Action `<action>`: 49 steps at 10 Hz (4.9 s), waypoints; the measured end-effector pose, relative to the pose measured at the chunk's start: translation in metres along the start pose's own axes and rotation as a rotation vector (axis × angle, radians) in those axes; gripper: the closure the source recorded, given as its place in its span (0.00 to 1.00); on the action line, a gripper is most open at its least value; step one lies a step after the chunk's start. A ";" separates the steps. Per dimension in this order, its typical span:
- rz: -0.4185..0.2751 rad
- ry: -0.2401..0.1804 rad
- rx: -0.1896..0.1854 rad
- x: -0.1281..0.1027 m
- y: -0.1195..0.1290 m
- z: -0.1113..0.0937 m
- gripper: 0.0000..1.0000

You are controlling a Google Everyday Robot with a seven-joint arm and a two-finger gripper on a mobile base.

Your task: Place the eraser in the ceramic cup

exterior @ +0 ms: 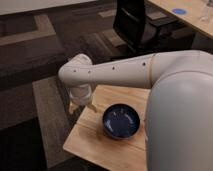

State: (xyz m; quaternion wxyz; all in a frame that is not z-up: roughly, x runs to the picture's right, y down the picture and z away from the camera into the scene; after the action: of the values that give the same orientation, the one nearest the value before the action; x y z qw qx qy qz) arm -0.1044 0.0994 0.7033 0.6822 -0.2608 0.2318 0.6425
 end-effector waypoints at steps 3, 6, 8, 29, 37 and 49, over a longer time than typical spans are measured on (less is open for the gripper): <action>0.000 0.000 0.000 0.000 0.000 0.000 0.35; 0.000 0.000 0.000 0.000 0.000 0.000 0.35; 0.000 0.000 0.000 0.000 0.000 0.000 0.35; 0.000 0.002 0.000 0.000 0.000 0.001 0.35; 0.000 0.002 0.000 0.000 0.000 0.001 0.35; 0.247 -0.002 0.056 -0.018 -0.171 -0.048 0.35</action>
State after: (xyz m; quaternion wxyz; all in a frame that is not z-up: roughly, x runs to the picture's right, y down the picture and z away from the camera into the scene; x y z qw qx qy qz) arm 0.0656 0.0477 0.6891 0.6051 -0.2106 0.2794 0.7152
